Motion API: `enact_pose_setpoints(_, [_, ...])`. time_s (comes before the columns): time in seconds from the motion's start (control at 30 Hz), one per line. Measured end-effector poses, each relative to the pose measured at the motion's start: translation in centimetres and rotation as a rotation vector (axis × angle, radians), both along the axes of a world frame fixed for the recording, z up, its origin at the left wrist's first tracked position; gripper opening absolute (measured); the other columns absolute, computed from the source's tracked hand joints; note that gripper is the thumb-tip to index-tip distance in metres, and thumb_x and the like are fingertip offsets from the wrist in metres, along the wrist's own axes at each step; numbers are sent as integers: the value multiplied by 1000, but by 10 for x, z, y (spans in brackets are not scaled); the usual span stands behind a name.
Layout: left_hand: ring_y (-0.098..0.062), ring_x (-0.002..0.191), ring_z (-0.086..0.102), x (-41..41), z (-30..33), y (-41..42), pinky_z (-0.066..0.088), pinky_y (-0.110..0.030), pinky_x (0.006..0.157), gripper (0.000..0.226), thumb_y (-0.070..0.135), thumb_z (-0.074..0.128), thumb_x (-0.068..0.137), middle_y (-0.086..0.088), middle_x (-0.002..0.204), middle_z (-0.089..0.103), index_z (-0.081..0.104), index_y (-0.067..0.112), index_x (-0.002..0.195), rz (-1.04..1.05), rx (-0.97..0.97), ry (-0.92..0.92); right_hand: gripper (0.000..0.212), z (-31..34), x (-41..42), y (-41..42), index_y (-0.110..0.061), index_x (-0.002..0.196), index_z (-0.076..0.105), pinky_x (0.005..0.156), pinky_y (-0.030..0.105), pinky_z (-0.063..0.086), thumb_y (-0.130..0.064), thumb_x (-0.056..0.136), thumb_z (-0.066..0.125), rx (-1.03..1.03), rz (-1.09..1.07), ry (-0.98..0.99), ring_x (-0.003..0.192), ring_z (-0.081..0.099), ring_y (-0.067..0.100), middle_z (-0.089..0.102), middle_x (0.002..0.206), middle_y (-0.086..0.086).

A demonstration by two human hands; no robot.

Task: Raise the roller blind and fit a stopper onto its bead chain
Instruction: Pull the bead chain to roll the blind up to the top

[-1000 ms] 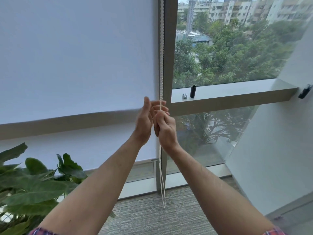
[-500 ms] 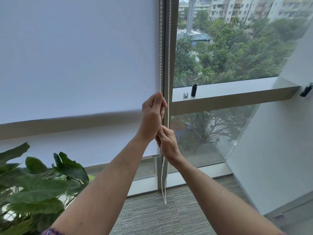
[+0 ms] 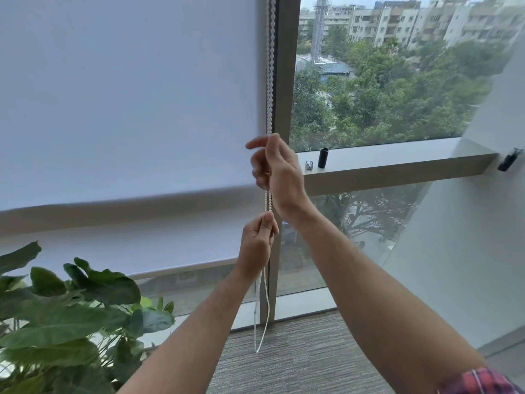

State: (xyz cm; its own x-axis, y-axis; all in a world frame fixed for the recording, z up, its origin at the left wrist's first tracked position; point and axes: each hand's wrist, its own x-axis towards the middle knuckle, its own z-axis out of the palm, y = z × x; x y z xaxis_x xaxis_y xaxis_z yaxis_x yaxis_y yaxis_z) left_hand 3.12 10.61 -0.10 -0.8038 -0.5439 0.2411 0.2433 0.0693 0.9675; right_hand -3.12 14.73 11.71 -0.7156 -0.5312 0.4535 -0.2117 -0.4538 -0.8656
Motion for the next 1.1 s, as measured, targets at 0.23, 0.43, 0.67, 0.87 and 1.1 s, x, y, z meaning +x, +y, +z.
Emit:
enact_pose_setpoints(0.23, [-6,44,29,1,0,-4,25,-21,44,40,13,42,92,12,47,37,51,22,54,-97,43,-12,40,-14,13,-11,-26,63,51,42,20,25,-27,103,42,-50,-177,19,46,30,8,36,53,-8])
enact_pose_setpoints(0.43, [5,43,34,8,-3,-23,30,-8,45,56,5,40,93,18,43,42,50,32,45,-62,-62,-20,39,-59,28,-8,-27,63,50,46,17,27,-29,102,44,35,-161,2,48,33,5,40,52,-16])
enact_pose_setpoints(0.67, [-20,86,65,-6,54,-38,51,-35,78,35,18,38,92,-5,88,70,72,15,95,56,62,114,39,-85,23,0,-30,60,51,45,21,28,-25,98,45,70,-148,-38,47,31,5,39,52,-16])
enact_pose_setpoints(0.87, [-16,56,53,-15,134,-21,42,-30,52,42,39,35,103,1,66,57,68,13,104,-146,34,361,39,-117,29,5,-27,61,48,47,27,25,-36,99,44,180,-170,-34,47,30,7,38,50,-12])
enact_pose_setpoints(1.1, [-3,37,26,-23,122,-8,22,-19,38,44,29,37,103,15,44,32,53,26,63,-42,-7,334,38,-146,30,22,-23,65,51,47,19,26,-37,100,42,263,-78,-110,48,30,4,37,53,-15])
